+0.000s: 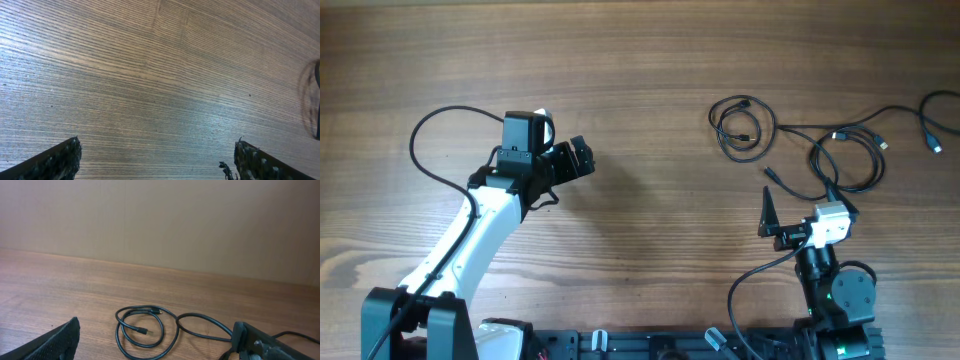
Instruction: Untangle cables
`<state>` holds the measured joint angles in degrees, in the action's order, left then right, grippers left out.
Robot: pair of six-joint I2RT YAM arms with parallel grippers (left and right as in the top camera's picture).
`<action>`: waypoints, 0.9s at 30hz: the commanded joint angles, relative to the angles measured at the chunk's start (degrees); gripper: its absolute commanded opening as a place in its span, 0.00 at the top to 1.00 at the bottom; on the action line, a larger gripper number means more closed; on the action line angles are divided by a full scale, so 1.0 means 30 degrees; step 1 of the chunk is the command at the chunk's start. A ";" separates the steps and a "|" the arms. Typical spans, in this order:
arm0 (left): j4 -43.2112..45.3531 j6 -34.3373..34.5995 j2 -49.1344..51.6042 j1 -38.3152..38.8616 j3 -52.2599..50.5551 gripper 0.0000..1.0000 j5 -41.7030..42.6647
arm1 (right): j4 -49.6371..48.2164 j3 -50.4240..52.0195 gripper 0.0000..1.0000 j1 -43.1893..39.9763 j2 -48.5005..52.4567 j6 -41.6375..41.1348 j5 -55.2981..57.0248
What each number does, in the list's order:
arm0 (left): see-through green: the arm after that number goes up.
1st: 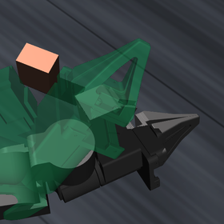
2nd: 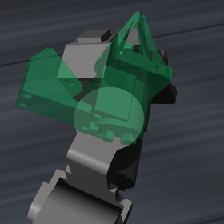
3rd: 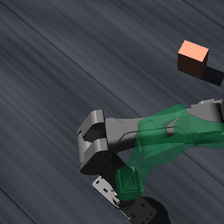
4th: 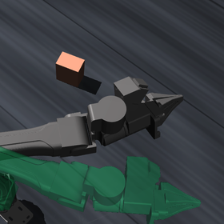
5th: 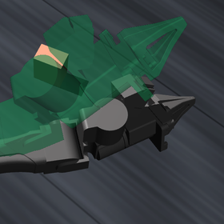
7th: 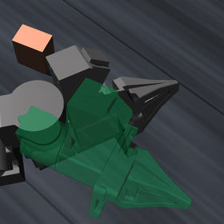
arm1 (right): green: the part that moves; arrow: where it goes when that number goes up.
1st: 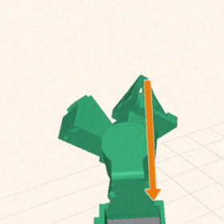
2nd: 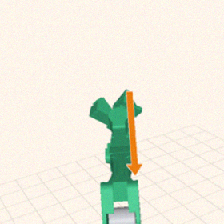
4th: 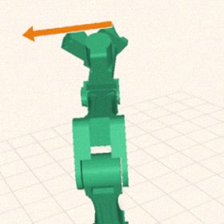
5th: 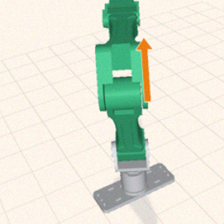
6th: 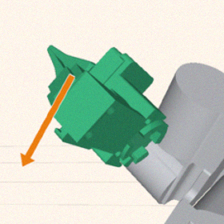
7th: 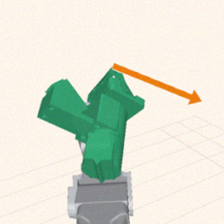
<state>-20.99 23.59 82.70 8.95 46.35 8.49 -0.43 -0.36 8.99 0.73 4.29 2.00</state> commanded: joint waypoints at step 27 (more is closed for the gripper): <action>-0.0233 -0.0291 -1.1264 0.0058 -0.0109 0.00 0.0146 | -0.0109 0.0022 0.00 -0.0095 -0.0175 -0.0291 0.0386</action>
<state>-21.78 23.57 57.54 8.95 46.30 8.49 -0.43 -0.36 8.99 0.73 4.29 2.00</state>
